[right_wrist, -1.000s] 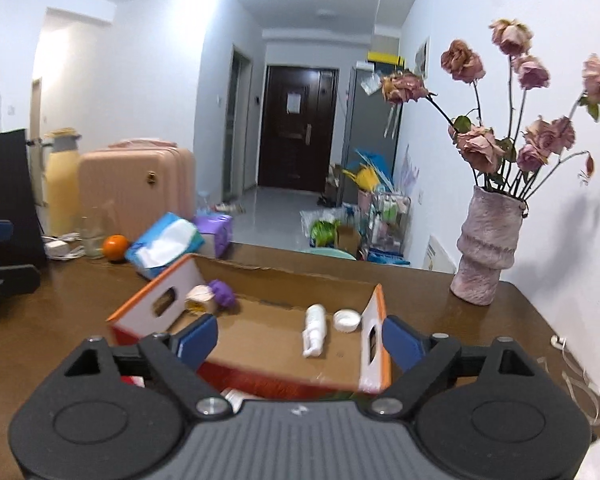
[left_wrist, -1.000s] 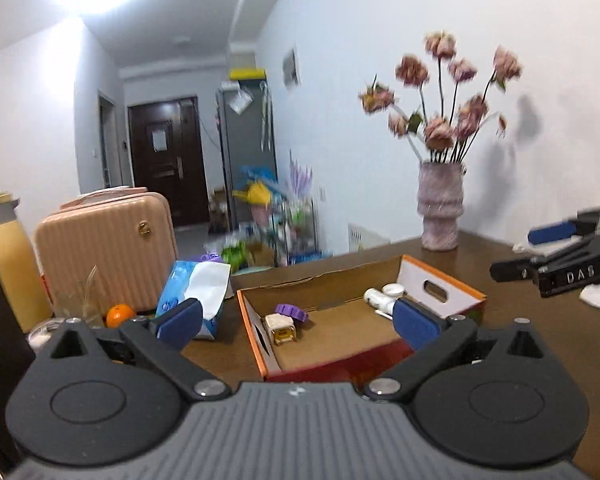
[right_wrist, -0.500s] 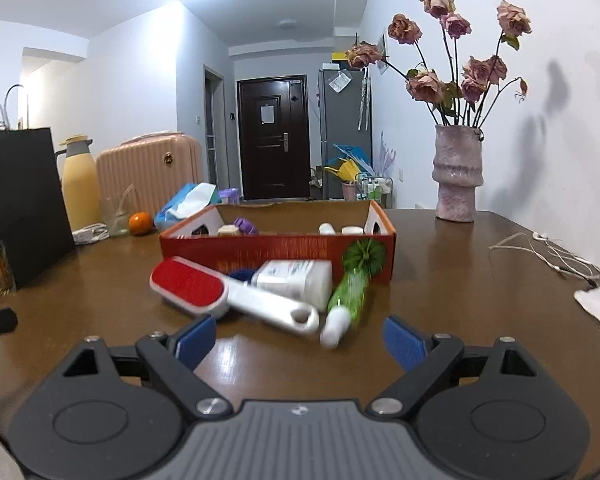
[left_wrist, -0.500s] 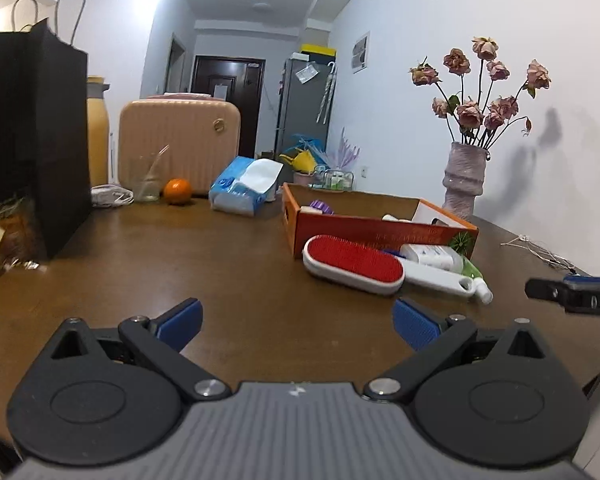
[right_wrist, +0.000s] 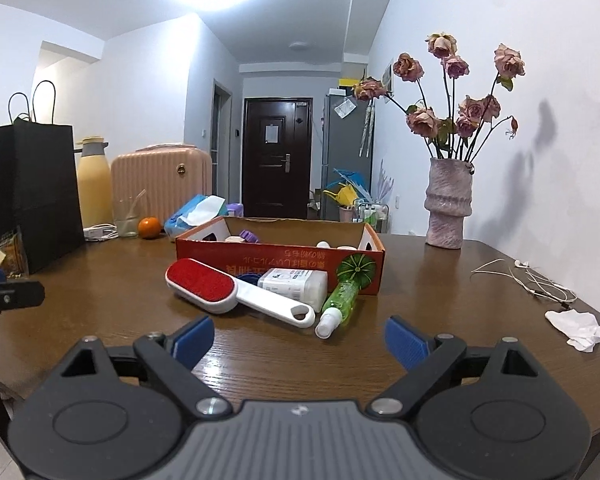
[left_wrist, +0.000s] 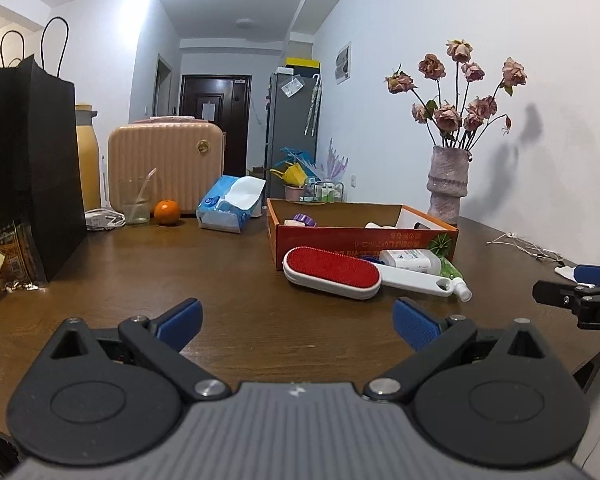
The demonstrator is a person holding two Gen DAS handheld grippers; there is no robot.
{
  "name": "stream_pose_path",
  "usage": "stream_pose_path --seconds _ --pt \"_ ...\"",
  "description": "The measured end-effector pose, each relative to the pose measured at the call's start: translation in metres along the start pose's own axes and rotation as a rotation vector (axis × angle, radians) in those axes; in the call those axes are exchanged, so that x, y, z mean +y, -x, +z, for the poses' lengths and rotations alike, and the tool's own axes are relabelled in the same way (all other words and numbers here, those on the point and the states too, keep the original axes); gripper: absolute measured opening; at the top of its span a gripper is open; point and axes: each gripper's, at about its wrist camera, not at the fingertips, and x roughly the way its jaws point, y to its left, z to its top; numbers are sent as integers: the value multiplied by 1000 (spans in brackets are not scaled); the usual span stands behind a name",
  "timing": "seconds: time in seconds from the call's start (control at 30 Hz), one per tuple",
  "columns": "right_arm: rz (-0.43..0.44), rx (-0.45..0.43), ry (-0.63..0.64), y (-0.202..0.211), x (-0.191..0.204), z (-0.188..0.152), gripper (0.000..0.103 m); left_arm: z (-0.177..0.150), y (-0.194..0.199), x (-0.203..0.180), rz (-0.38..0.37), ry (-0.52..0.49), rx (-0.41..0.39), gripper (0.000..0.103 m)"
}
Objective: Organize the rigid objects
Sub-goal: 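Withdraw both tools from the box toward the lint brush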
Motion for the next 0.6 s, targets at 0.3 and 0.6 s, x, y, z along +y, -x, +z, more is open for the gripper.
stream_pose_path --seconds 0.3,0.6 --pt "-5 36 -8 -15 1 -4 92 -2 -13 8 20 17 42 103" --pt "30 87 -64 -59 -7 9 92 13 -50 13 36 34 73 103"
